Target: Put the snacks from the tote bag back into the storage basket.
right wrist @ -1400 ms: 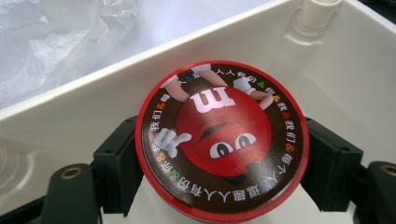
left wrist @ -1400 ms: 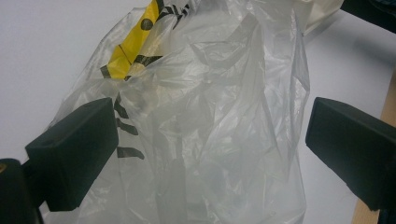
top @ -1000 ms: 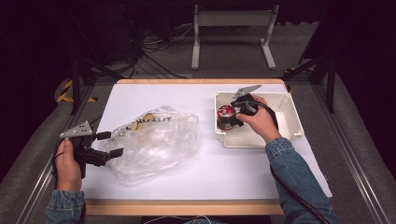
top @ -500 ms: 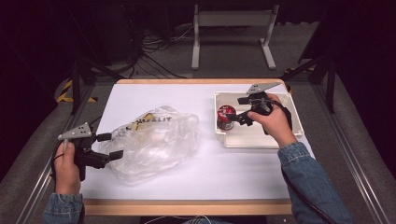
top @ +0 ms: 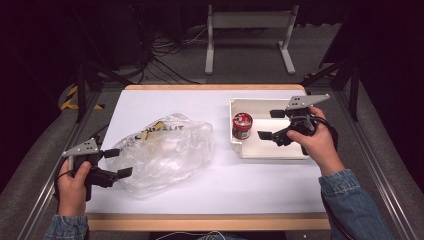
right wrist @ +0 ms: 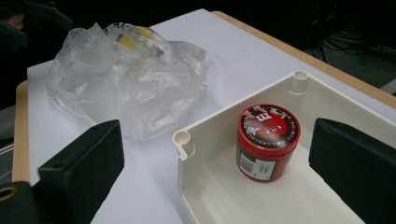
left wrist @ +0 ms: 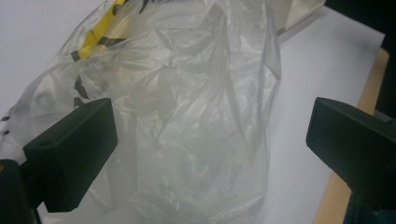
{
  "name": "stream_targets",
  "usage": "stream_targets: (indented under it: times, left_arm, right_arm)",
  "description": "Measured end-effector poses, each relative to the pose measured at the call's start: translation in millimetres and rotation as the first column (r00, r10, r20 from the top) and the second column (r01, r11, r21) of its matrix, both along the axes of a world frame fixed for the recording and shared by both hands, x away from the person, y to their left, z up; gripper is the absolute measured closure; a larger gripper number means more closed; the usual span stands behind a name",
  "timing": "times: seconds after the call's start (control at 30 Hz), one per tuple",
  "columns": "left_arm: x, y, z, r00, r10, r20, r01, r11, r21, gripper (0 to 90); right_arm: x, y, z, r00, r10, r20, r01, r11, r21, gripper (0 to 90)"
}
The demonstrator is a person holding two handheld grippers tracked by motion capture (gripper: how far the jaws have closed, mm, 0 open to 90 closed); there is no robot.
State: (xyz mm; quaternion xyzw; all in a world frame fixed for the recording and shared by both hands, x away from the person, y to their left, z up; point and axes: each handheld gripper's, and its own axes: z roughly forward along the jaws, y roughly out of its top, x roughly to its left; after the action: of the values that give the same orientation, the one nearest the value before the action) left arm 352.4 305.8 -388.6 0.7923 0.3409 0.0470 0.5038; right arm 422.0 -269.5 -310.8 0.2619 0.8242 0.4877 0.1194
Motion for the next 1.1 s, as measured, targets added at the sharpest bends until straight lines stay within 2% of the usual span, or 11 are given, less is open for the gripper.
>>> stream_targets:
  times: [0.07, 0.2, 0.3, 0.4, 0.47, 0.53, 0.63, 0.8, 0.97, 1.03, 1.1]
  left_arm:
    - [-3.5, -2.8, 0.7, 0.9999, -0.008, 0.007, 0.008, 0.9998, -0.017, 2.6]
    - [-5.6, -6.7, 0.5, 0.9997, -0.021, 0.009, 0.021, 0.9998, -0.005, 2.6]
    - [-8.1, -11.0, -0.8, 0.9997, -0.021, 0.011, 0.021, 0.9998, 0.001, 2.6]
    - [-10.1, -13.6, -3.5, 0.9997, -0.021, 0.014, 0.021, 0.9997, 0.011, 2.5]
    - [-11.3, -15.2, -7.4, 0.9993, -0.027, 0.025, 0.027, 0.9995, 0.015, 2.5]
    - [-12.1, -17.2, -11.9, 0.9992, -0.033, 0.024, 0.033, 0.9994, 0.010, 2.4]
    - [-10.9, -17.9, -19.5, 0.9980, -0.045, 0.044, 0.045, 0.9989, 0.015, 2.4]
    - [-11.7, -18.3, -27.0, 0.9984, -0.034, 0.045, 0.034, 0.9994, 0.003, 2.3]
    - [-12.8, -22.0, -36.4, 0.9985, -0.022, 0.050, 0.022, 0.9997, 0.005, 2.3]
    - [-12.9, -22.5, -37.5, 0.9987, -0.021, 0.046, 0.021, 0.9998, 0.000, 2.3]
    - [-12.6, -21.9, -38.0, 0.9985, -0.019, 0.052, 0.019, 0.9998, -0.001, 2.2]
  right_arm:
    - [-10.8, -5.3, -1.6, 0.9995, 0.010, 0.029, -0.010, 1.000, 0.013, 2.4]
    - [-19.5, -10.2, -6.4, 0.9987, 0.021, 0.047, -0.023, 0.999, 0.033, 1.9]
    - [-32.3, -16.9, -17.2, 0.9990, -0.037, 0.027, 0.035, 0.997, 0.065, 1.9]
    - [-36.5, -20.5, -21.2, 0.9988, -0.034, 0.036, 0.032, 0.998, 0.056, 2.0]
    - [-42.1, -26.4, -25.9, 0.9989, 0.012, 0.046, -0.013, 1.000, 0.018, 2.0]
    - [-46.5, -29.6, -30.0, 0.9990, 0.017, 0.041, -0.017, 1.000, 0.006, 2.3]
    - [-52.2, -32.7, -36.7, 0.9991, 0.005, 0.042, -0.006, 1.000, 0.015, 2.4]
    - [-59.8, -36.3, -48.4, 0.9986, -0.019, 0.049, 0.016, 0.999, 0.051, 2.7]
    - [-65.5, -36.9, -62.1, 0.9984, -0.055, 0.013, 0.053, 0.995, 0.089, 5.9]
    - [-66.4, -35.7, -69.8, 0.9975, -0.064, 0.030, 0.062, 0.996, 0.063, 5.9]
    - [-67.1, -36.1, -76.2, 0.9968, -0.068, 0.042, 0.065, 0.996, 0.066, 5.6]
